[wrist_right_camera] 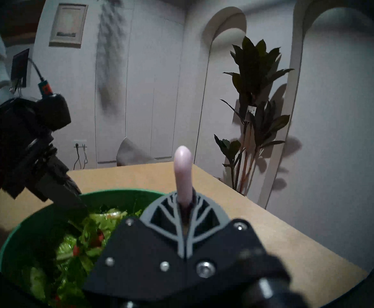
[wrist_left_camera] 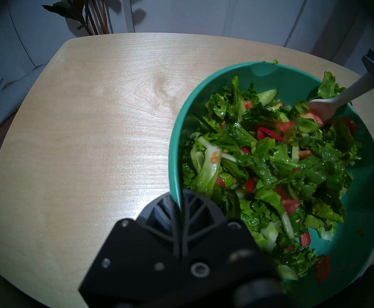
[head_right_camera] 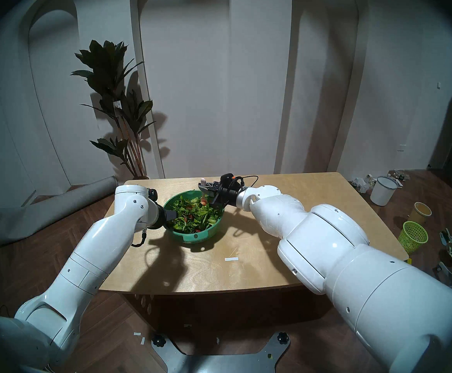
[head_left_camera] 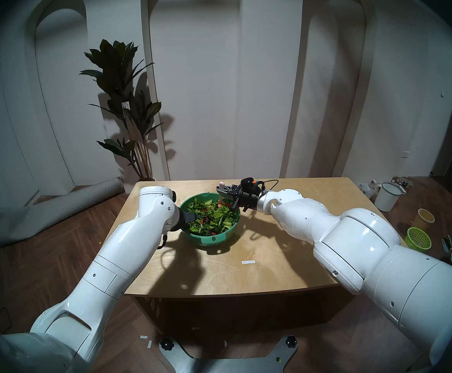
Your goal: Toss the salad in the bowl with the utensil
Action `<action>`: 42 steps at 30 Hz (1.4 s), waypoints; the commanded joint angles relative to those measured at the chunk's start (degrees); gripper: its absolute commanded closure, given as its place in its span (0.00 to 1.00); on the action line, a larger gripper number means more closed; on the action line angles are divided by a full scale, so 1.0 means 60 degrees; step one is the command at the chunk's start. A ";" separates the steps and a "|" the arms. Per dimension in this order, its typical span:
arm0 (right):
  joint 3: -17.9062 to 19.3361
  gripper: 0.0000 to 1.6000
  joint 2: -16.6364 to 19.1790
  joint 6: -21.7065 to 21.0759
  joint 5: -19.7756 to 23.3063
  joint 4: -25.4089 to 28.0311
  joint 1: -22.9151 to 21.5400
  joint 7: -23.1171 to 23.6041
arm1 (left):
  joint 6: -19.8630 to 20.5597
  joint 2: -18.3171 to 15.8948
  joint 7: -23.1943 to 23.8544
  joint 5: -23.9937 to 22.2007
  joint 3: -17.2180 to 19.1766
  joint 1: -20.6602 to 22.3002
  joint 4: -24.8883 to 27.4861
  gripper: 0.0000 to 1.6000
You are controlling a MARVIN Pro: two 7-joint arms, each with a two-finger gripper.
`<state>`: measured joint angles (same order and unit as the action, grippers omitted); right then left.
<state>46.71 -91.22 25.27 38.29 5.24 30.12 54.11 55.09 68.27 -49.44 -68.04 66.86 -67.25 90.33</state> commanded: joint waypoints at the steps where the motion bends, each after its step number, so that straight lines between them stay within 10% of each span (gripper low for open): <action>1: 0.0824 1.00 -0.0617 -0.1226 0.0901 0.0081 -0.0165 0.0237 | -0.0014 0.0034 -0.0231 0.0000 -0.0002 0.0127 0.0108 1.00; 18: 0.2253 1.00 -0.0313 -0.4247 0.2297 0.0167 -0.0315 0.1248 | -0.0014 0.0171 -0.0691 -0.0146 0.0073 0.0143 0.0144 1.00; 30: 0.1820 1.00 0.1053 -0.4076 0.1708 0.0175 -0.0771 0.1152 | -0.0014 0.0088 -0.0357 -0.0137 0.0058 0.0131 0.0104 1.00; 42: 0.1257 1.00 0.1160 -0.3699 0.1024 0.0242 -0.0635 0.0769 | -0.0014 0.0091 -0.0395 -0.0152 0.0057 0.0137 0.0108 1.00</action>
<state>55.57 -84.44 1.30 45.89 5.39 27.20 59.98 55.09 68.88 -49.64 -69.20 67.36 -67.25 90.26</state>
